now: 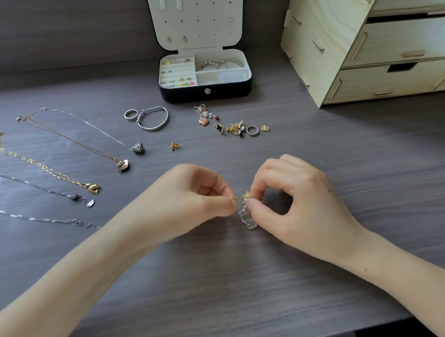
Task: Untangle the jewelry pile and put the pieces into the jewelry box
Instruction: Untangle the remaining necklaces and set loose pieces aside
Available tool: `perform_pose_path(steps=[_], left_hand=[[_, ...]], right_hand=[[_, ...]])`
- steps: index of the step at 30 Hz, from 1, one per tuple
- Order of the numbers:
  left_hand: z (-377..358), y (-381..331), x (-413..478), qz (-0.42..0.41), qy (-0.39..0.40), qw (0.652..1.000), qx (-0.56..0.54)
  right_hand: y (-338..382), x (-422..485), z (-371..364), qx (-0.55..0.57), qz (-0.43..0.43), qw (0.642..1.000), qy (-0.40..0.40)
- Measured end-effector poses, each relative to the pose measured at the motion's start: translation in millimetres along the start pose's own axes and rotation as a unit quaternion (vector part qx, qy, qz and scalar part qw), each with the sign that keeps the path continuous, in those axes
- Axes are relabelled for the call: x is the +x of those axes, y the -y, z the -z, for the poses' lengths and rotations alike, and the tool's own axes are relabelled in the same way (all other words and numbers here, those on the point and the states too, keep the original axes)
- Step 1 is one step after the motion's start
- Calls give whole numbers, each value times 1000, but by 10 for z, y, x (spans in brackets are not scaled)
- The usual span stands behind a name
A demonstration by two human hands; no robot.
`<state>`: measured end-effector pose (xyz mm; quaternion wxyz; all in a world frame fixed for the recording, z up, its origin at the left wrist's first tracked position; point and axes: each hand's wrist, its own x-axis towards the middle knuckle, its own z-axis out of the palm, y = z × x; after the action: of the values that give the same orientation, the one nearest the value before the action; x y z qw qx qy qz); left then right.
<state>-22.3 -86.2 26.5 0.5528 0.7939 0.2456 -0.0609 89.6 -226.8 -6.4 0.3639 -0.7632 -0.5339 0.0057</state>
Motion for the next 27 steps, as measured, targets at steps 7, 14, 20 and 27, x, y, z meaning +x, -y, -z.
perform_pose_path(steps=[7,14,20,27], left_hand=[[-31,-2,10,-3,-9,1000,28],[-54,31,16,-8,-31,996,79],[-76,34,23,-9,-79,987,137],[-32,21,9,1,-53,996,76]], right_hand=[[19,4,73,138,-74,986,56],[12,15,102,229,-138,961,68],[31,54,143,272,-161,946,72],[29,60,169,273,-169,942,95]])
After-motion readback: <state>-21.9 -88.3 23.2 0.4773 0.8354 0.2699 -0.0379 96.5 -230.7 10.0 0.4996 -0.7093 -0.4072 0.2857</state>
